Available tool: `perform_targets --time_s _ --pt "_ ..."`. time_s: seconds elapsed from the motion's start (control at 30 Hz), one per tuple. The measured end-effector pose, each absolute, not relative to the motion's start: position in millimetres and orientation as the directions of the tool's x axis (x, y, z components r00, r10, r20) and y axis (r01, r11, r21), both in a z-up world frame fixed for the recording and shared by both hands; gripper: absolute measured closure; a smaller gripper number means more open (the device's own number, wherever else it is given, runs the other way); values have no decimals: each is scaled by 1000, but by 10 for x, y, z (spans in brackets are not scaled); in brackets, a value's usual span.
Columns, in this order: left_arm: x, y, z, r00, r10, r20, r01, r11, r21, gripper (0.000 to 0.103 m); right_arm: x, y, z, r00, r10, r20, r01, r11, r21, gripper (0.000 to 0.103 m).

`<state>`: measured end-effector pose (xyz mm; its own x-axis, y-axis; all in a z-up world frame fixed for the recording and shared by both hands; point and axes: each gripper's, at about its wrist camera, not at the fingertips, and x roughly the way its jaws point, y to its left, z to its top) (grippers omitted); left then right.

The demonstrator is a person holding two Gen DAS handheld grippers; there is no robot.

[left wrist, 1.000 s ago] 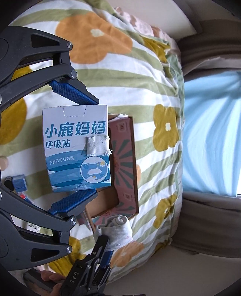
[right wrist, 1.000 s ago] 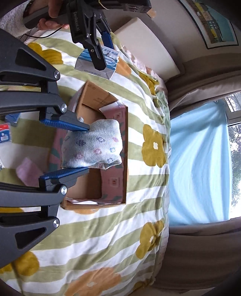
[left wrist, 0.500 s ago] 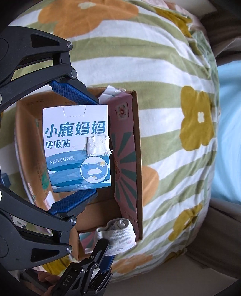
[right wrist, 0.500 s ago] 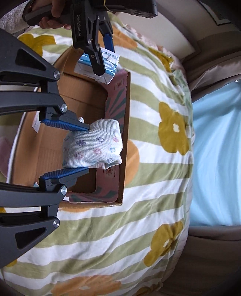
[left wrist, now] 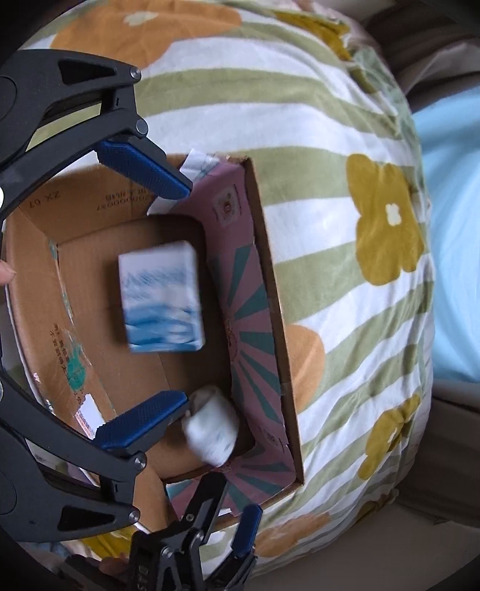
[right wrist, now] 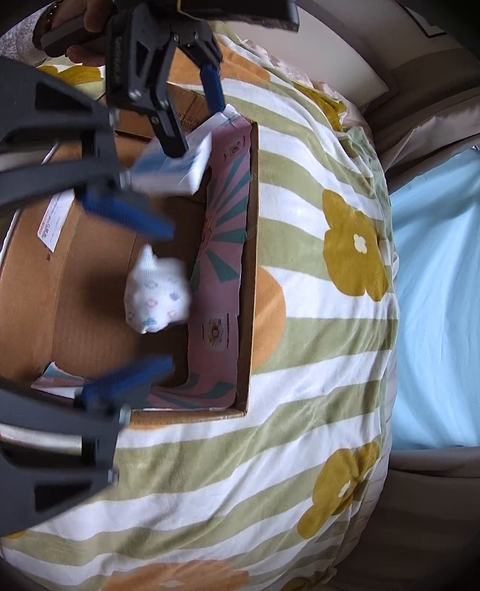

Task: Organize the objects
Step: 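Carry both items over the pink box and open both tools to drop them, then withdraw both tools and move toward the remaining items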

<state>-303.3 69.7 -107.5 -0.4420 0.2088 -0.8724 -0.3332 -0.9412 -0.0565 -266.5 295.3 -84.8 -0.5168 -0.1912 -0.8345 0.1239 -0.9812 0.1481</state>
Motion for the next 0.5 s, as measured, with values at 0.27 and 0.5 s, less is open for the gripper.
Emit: perform_targets --time_s 0.27,0.5 --pt "-2796 564 -819 -509 215 -833 -309 -949 -56 0 -2517 2963 -703 -554 -165 -816 126 -986 113 2" --pt "-2542 466 -470 -569 244 -785 -319 -946 -62 0 -2343 2921 -501 -582 -155 -798 125 -987 101 2"
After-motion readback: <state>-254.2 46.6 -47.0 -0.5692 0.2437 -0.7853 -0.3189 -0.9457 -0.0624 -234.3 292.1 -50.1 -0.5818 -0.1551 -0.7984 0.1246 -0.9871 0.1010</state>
